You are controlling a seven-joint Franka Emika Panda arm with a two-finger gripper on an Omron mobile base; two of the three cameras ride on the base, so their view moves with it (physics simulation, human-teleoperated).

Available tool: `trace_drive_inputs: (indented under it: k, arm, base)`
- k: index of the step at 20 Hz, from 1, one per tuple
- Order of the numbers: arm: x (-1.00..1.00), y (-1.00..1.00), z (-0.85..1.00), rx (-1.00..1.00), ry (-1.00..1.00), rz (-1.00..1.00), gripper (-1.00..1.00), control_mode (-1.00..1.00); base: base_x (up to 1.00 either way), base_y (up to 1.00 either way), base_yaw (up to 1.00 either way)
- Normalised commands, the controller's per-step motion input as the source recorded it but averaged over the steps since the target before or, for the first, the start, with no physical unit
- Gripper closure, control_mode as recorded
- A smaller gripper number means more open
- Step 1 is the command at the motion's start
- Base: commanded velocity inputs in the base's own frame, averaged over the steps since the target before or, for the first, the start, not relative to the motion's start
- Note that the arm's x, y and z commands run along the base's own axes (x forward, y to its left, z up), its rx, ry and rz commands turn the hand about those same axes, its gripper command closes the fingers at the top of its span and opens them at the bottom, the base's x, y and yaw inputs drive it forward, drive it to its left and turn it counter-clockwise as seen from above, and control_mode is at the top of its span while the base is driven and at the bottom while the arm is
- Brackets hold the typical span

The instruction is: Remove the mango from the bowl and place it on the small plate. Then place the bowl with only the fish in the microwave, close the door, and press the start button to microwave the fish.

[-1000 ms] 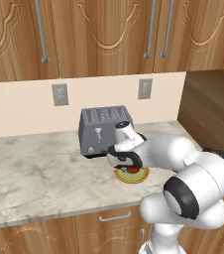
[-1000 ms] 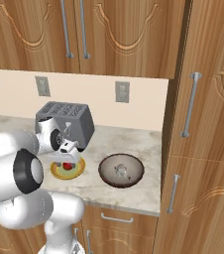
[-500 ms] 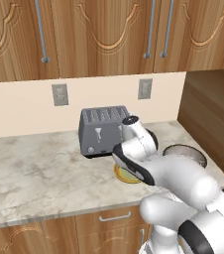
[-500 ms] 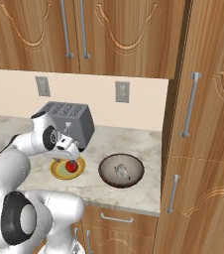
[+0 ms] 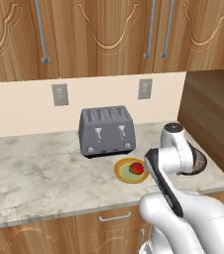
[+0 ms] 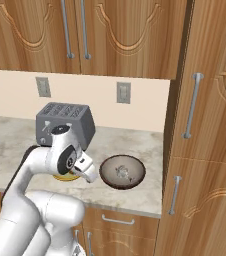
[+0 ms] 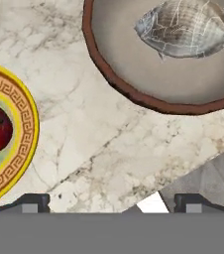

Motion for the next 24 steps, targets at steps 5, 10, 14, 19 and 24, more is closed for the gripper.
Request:
trace_drive_inputs:
  k: [5, 10, 14, 19, 24]
  arm:
    - [-0.13, -0.7, 0.16, 0.12, -0.13, -0.27, -1.0, -1.0]
    - [-0.02, -0.63, 0.05, 0.1, -0.15, -0.23, -1.0, -1.0]
    - [0.09, -0.48, -0.01, 0.09, -0.04, -0.15, -1.0, -1.0]
    - [0.29, -0.2, -0.15, 0.04, 0.0, -0.09, -1.0, -1.0]
    - [0.28, -0.34, -0.03, 0.04, 0.03, -0.01, -1.0, -1.0]
  base:
    - [0.0, 0.0, 0.0]
    - [0.0, 0.0, 0.0]
    - [0.0, 0.0, 0.0]
    - [0.0, 0.0, 0.0]
    - [0.0, 0.0, 0.0]
